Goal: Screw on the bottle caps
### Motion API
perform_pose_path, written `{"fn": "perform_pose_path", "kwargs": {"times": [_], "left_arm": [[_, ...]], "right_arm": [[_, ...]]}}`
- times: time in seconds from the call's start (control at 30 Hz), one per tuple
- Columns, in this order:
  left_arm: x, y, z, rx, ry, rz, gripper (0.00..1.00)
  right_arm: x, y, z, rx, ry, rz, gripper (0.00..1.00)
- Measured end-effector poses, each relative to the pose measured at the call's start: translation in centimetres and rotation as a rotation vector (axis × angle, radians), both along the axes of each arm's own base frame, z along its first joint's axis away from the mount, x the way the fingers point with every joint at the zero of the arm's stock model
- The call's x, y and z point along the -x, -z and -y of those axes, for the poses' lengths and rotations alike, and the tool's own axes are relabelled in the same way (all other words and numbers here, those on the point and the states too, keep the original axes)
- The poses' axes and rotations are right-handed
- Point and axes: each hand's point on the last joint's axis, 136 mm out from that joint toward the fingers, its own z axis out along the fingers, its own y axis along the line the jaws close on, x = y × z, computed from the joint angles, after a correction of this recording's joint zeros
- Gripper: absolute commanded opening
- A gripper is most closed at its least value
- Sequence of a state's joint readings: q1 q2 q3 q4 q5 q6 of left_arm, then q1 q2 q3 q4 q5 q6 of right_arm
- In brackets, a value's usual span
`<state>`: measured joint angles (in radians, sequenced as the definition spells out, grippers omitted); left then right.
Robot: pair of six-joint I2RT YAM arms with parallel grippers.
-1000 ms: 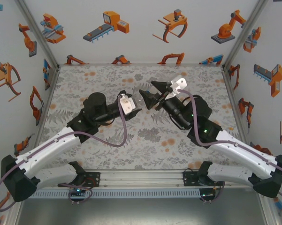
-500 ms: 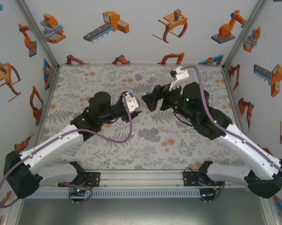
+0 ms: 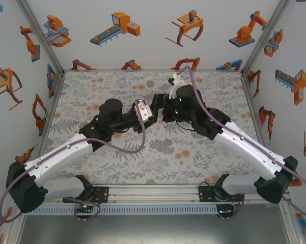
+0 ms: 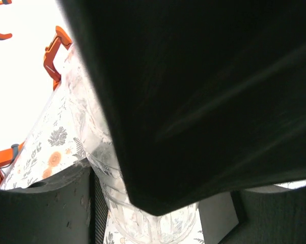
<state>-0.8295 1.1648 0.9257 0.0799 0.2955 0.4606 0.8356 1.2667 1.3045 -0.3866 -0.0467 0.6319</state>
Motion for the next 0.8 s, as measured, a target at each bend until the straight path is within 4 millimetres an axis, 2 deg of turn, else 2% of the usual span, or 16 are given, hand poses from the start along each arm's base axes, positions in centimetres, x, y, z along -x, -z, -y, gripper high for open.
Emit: {"fn": "perform_pose_path", "kwargs": {"times": [0.3,0.37,0.57,0.7,0.8], "left_arm": [[-0.4,1.0,0.1,-0.027,-0.006,-0.030,0.00],[-0.4,1.2,0.1,-0.032,-0.008,-0.035,0.10],[-0.5,1.2,0.0,-0.031,-0.017,-0.046,0.29],[-0.6,1.2,0.0,-0.028,-0.021,-0.046,0.57],[-0.7,1.0,-0.1,-0.021,-0.033,-0.047,0.64]], "right_arm": [[-0.8,0.9,-0.7,0.001,-0.001,-0.025,0.68],[-0.8,1.0,-0.8,0.000,-0.005,-0.029,0.64],[-0.9,1.0,-0.9,-0.003,-0.004,-0.030,0.56],[-1.0,0.9,-0.8,0.001,-0.002,-0.029,0.54],[-1.2,0.9,-0.9,0.011,-0.005,-0.025,0.51]]}}
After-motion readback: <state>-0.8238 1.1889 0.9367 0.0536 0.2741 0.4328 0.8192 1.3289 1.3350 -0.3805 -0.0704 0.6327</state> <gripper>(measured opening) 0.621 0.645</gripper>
